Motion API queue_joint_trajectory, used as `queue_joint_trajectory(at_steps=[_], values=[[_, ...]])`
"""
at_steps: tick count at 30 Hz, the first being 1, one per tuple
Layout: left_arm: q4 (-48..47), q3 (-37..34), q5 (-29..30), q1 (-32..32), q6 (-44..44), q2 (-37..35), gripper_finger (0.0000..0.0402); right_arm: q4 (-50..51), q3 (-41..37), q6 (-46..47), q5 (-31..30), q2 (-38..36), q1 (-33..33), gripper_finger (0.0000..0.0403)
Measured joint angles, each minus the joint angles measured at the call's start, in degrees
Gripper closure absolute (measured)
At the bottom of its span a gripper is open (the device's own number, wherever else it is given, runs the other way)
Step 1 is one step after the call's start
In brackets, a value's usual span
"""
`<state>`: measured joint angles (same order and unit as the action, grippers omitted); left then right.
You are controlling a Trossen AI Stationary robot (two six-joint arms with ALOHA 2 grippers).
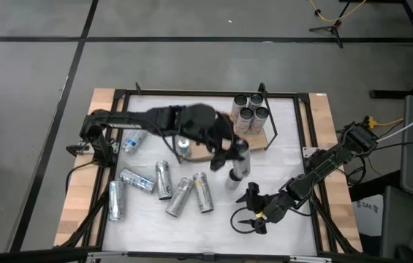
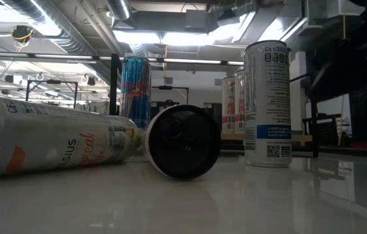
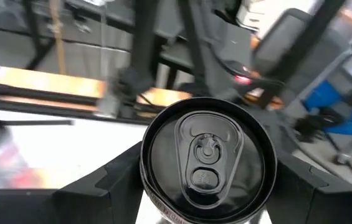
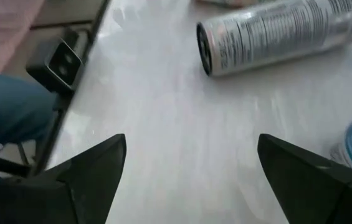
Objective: Place canned beverage on shelf
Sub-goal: Put the white-yellow soda can on the shelf
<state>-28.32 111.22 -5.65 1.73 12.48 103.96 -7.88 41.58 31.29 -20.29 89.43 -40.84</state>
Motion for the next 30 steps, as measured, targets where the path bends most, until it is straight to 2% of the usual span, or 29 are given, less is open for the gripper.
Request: queue_joint_trajectory(at_steps=[11, 17, 23, 30], values=[[-5.3, 0.0, 0.8, -13.6, -8.6, 0.0, 0.0155, 4.5, 0.0, 0.2, -0.5, 0.0, 0.0, 0.0045], [-6.5, 0.0, 5.2, -18.9, -16.0, 0.7, 0.0155, 5.0, 0.0, 0.5, -1.7, 0.0, 0.0, 0.0045], [-8.4, -1.1, 2.6, -22.1, -17.6, 3.1, 0.0155, 5.2, 0.0, 0.6, -2.3, 0.0, 0.0, 0.0045], [-3.7, -8.9, -0.5, -24.4, -20.7, 3.4, 0.0155, 5.9, 0.0, 1.5, -2.2, 0.0, 0.0, 0.0045]])
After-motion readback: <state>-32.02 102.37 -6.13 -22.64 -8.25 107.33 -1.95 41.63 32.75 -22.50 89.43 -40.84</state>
